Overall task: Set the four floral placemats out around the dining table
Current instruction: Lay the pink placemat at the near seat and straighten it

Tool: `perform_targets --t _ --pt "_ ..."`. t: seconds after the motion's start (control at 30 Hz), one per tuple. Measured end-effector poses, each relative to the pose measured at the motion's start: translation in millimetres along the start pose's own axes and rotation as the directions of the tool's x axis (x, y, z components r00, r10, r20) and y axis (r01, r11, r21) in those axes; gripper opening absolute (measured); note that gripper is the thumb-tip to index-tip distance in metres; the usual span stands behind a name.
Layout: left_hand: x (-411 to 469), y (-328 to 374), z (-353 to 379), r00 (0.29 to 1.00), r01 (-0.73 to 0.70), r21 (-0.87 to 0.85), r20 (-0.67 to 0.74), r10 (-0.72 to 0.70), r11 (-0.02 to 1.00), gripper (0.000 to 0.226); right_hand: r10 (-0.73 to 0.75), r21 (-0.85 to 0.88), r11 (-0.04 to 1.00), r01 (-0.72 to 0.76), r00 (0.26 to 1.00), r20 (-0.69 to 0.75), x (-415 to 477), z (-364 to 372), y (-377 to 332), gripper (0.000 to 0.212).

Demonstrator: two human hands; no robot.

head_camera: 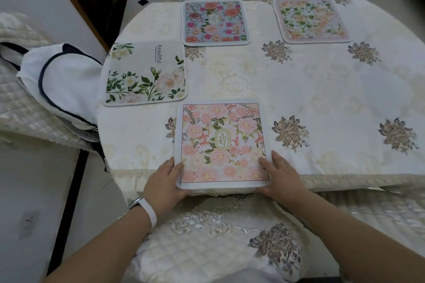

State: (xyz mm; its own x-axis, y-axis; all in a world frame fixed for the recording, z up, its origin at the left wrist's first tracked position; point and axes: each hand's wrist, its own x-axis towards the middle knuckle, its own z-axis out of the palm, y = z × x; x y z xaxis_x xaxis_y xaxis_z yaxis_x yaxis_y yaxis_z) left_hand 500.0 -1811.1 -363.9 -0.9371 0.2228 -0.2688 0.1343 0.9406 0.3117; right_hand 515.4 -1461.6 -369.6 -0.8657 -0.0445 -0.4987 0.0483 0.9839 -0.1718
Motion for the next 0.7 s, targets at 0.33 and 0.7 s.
perform_targets --t 0.33,0.7 --pt "2.1 1.4 3.2 1.0 0.029 0.008 0.008 -0.029 1.0 0.087 0.004 -0.063 0.998 -0.004 1.0 0.01 3.6 -13.7 -6.4 0.095" --pt "1.7 2.4 2.7 0.999 0.042 -0.03 0.029 -0.041 0.999 0.085 0.017 -0.09 0.996 -0.014 0.999 0.037 1.1 -17.3 -13.2 0.094"
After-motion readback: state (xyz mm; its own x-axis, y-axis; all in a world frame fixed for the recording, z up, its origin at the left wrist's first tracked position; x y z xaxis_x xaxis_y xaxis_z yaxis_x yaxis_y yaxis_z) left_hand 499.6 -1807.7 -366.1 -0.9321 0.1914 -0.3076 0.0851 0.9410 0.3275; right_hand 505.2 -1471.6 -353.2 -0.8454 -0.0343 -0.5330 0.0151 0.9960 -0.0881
